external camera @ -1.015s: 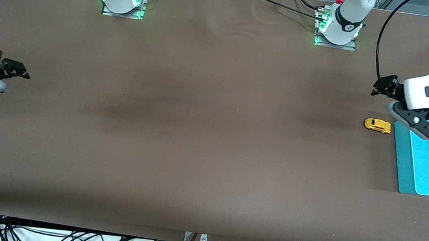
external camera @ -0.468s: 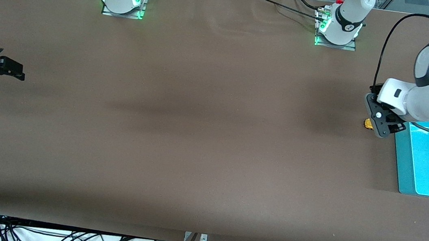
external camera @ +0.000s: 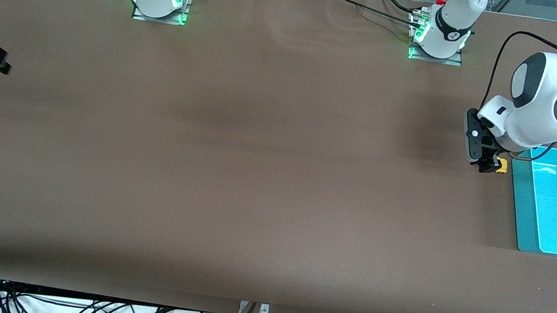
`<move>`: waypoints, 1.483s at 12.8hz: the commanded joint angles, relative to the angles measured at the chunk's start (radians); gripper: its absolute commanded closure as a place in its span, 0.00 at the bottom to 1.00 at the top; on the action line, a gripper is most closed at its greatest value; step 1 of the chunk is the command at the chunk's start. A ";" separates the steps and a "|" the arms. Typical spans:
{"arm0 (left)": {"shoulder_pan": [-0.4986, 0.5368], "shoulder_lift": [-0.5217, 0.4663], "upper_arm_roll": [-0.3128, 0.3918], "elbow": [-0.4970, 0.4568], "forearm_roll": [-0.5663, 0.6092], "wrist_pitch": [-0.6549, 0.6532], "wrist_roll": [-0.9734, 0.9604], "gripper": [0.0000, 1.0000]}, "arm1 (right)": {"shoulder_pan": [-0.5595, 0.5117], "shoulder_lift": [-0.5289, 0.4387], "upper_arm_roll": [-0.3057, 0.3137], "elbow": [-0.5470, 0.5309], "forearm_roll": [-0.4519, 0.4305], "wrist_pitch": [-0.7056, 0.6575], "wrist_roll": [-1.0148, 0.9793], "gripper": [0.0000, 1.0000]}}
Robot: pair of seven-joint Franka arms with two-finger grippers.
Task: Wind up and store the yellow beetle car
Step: 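Reach the left gripper to the car while the right gripper withdraws, then lower the left gripper and close it on the yellow car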
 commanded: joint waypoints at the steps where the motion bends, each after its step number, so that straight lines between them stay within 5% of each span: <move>1: 0.066 -0.046 -0.005 -0.122 0.016 0.136 0.214 0.00 | 0.018 -0.040 -0.011 -0.047 0.017 -0.003 0.012 0.00; 9: 0.261 0.053 -0.002 -0.240 0.016 0.430 0.383 0.00 | 0.052 0.021 0.012 -0.036 0.031 -0.025 0.057 0.00; 19: 0.293 0.200 -0.002 -0.243 0.015 0.665 0.383 0.00 | 0.049 0.068 0.012 -0.002 0.037 -0.031 0.055 0.00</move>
